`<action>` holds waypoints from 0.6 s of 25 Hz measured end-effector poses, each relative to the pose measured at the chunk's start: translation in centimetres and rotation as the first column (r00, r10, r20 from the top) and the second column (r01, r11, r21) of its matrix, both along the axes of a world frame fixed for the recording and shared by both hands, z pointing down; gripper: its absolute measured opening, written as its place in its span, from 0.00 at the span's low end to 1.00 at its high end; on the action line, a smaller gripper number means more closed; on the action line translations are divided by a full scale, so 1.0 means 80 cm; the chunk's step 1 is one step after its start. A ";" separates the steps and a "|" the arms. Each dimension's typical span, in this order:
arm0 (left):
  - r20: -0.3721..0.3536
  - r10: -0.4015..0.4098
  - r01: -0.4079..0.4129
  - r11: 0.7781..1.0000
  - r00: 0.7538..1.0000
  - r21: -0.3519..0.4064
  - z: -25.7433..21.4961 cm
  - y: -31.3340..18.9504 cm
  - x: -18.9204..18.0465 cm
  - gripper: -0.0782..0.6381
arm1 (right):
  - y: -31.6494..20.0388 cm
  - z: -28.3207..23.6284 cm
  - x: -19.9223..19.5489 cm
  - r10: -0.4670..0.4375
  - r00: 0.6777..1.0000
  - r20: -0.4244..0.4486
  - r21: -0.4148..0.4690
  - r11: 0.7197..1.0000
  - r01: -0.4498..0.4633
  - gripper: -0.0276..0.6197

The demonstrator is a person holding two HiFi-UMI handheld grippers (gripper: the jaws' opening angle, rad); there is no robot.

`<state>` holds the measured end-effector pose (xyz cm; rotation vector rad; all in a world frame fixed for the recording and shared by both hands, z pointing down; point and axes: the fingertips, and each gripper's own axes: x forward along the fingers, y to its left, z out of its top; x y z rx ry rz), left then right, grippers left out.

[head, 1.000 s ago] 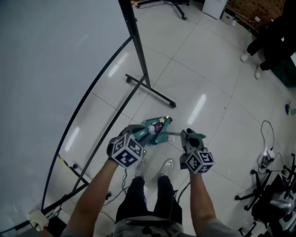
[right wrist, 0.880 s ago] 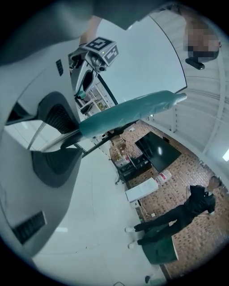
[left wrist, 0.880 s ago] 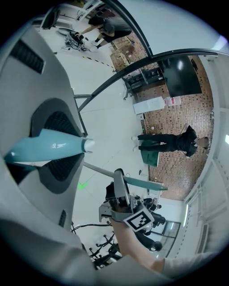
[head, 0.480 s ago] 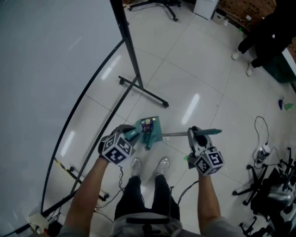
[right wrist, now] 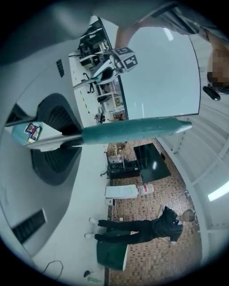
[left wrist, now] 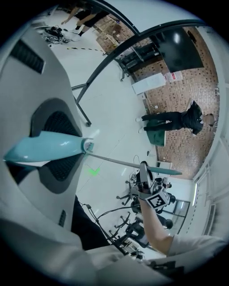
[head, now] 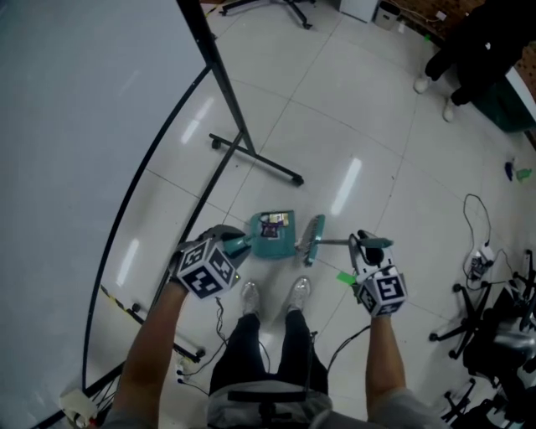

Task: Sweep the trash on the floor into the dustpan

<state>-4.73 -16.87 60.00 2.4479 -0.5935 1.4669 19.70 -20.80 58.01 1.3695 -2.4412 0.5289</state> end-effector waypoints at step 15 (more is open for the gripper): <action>-0.065 -0.009 0.006 0.999 0.998 -0.053 0.016 0.027 0.036 0.28 | 0.091 0.069 -0.054 0.128 0.970 0.208 -0.232 0.970 -0.078 0.20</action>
